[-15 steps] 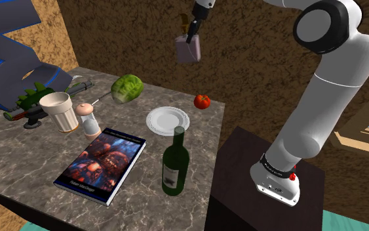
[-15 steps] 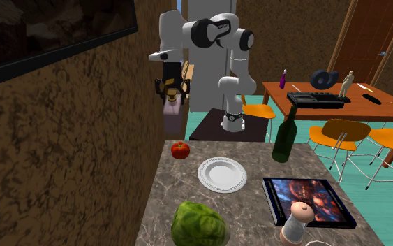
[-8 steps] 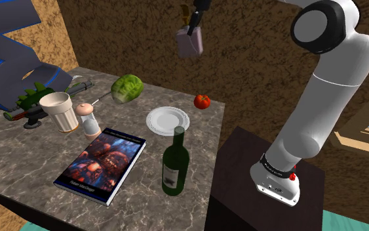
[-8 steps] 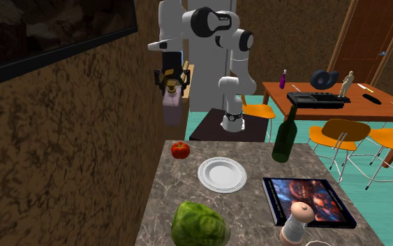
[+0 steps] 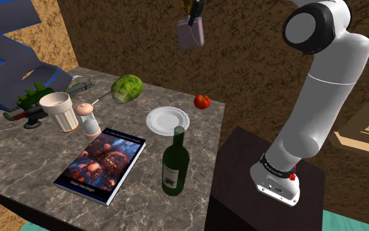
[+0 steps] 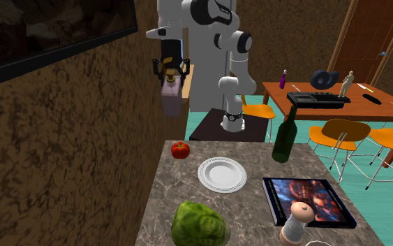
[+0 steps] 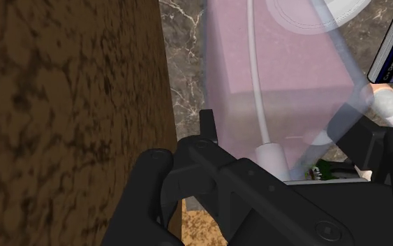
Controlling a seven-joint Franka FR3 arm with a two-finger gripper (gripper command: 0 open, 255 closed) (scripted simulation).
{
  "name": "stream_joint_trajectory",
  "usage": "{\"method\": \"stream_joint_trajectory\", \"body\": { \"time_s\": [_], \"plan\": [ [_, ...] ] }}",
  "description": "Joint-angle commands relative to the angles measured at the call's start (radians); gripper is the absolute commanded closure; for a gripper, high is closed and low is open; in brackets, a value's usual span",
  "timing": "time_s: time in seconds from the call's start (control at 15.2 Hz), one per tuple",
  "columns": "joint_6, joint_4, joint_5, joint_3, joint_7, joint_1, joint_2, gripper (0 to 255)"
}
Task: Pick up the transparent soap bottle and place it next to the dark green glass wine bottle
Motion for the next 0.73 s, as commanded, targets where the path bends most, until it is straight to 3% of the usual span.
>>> {"method": "stream_joint_trajectory", "body": {
  "time_s": [0.0, 0.26, 0.66],
  "plan": [
    [-0.039, 0.058, 0.007, -0.002, 0.003, -0.006, 0.020, 255],
    [-0.098, 0.149, 0.020, -0.004, 0.007, -0.019, 0.054, 255],
    [0.004, -0.191, -0.087, 0.050, 0.118, 0.083, -0.214, 255]
  ]
}}
